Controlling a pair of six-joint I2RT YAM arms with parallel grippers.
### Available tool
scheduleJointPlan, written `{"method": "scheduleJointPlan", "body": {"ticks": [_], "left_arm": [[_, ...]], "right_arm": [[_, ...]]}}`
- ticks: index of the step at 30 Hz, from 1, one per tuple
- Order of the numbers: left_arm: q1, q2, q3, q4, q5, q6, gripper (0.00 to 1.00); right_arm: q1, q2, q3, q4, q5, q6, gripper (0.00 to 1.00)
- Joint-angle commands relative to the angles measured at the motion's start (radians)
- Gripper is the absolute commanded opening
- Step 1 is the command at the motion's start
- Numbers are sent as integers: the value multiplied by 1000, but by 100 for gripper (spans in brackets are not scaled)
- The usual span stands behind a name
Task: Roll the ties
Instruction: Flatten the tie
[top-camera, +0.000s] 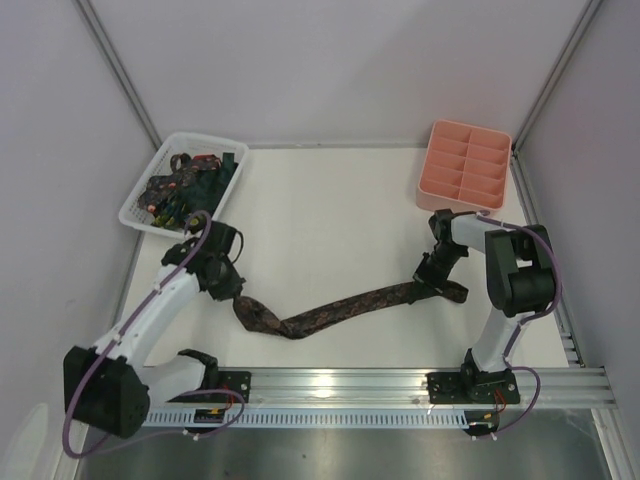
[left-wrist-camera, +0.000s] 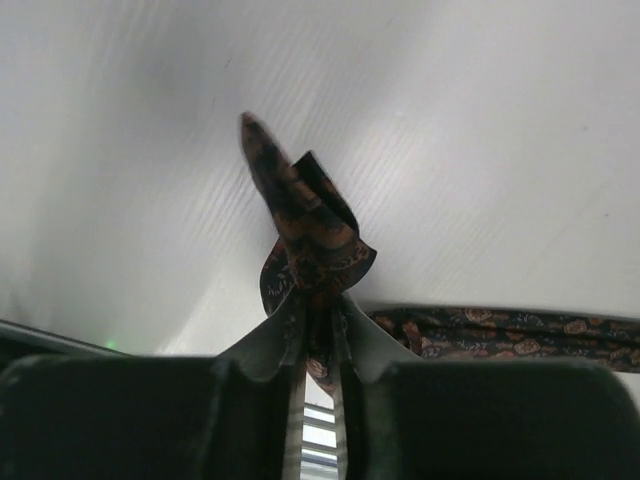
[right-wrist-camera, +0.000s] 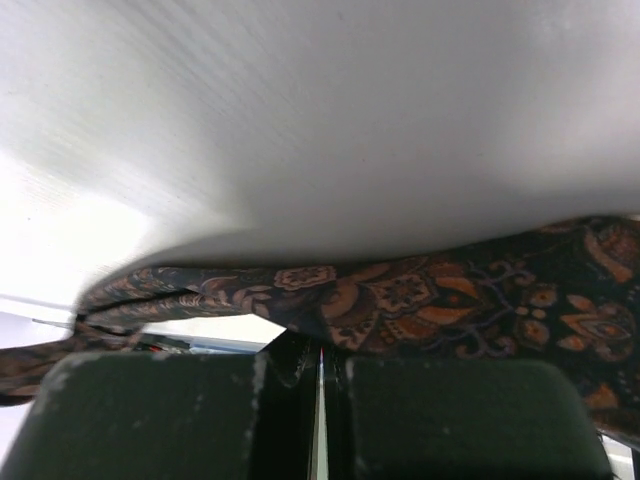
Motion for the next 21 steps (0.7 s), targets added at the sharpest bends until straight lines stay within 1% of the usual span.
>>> {"method": "scheduleJointPlan", "body": {"ticks": [1,2,3,4,5,6,7,8,11,12,13,15,17,20,21], "left_arm": [[5,-157,-136,-102,54,-210,19],[5,-209,-159,-122,57,-235,19],[5,-325,-177,-161,60,-270,22],[5,-375,-202,-181,64,-285,27],[5,-471,-211,-219,77,-301,40],[5,-472,-211,-240,90,-301,40],[5,-544,-208,-270,95,-304,39],[5,-578,-205,-297,121,-310,40],[5,-690,-190,-351,172,-290,46],[5,-716,-164,-400,198,-286,46],[5,-768,-152,-411,212,-272,44],[5,-819,-121,-457,229,-266,40],[5,-866,-57,-466,235,-264,32],[5,-860,12,-478,224,-276,19],[5,-847,17,-433,232,-255,19]], "right_arm": [[5,5,9,-28,-10,17,0],[5,8,13,-36,-2,14,0],[5,10,19,-42,2,12,0],[5,10,22,-42,4,12,0],[5,13,25,-44,-2,18,0],[5,13,25,-44,-5,23,0],[8,13,32,-42,-13,26,0],[10,10,40,-44,-24,27,0],[39,-1,71,-67,-19,21,0],[48,-16,80,-73,-10,14,0],[77,-22,101,-81,8,9,0],[100,-44,123,-111,18,-8,0],[149,-65,152,-114,6,-37,0],[212,-71,195,-127,-25,-86,0],[223,-62,201,-127,-30,-94,0]]}}
